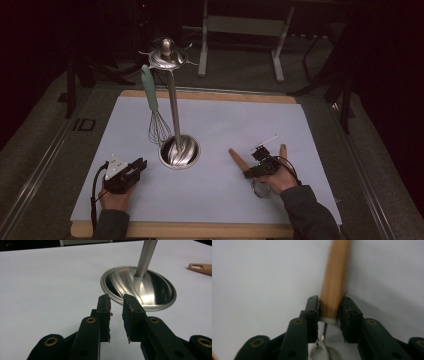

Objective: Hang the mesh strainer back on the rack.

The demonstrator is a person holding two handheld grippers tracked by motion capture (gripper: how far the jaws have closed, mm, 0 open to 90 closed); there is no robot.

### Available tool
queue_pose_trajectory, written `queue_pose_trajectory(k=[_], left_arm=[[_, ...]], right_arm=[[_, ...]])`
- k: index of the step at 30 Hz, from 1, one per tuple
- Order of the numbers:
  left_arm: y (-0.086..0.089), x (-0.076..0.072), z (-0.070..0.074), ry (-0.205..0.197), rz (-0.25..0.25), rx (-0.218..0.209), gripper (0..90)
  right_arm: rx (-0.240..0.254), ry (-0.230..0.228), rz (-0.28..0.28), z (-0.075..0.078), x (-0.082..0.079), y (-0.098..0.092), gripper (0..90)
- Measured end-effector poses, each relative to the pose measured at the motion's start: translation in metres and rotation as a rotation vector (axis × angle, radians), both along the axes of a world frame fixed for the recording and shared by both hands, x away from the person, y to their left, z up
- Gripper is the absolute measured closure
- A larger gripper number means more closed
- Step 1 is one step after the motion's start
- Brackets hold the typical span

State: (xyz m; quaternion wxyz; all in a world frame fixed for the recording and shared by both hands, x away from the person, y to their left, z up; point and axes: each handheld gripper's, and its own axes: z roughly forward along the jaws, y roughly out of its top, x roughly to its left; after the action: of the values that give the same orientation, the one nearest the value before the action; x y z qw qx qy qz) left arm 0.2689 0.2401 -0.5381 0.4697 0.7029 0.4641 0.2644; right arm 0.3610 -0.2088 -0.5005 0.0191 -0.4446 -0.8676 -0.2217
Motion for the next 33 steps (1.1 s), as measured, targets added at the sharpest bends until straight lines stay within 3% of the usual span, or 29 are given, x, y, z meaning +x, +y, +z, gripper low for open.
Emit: queue_pose_trajectory(k=[11,22,33], left_arm=[[0.000,0.000,0.000,0.000,0.000,0.001,75.8],[0.000,0.000,0.000,-0.001,0.000,-0.002,75.8],[0.000,0.000,0.000,-0.002,0.000,-0.003,75.8]], right_arm=[[-0.025,-0.005,0.044,0.006,0.013,0.013,68.0],[-0.047,0.026,0.069,0.002,0.028,0.026,69.3],[0.029,-0.026,0.059,0.010,0.025,0.028,71.4]])
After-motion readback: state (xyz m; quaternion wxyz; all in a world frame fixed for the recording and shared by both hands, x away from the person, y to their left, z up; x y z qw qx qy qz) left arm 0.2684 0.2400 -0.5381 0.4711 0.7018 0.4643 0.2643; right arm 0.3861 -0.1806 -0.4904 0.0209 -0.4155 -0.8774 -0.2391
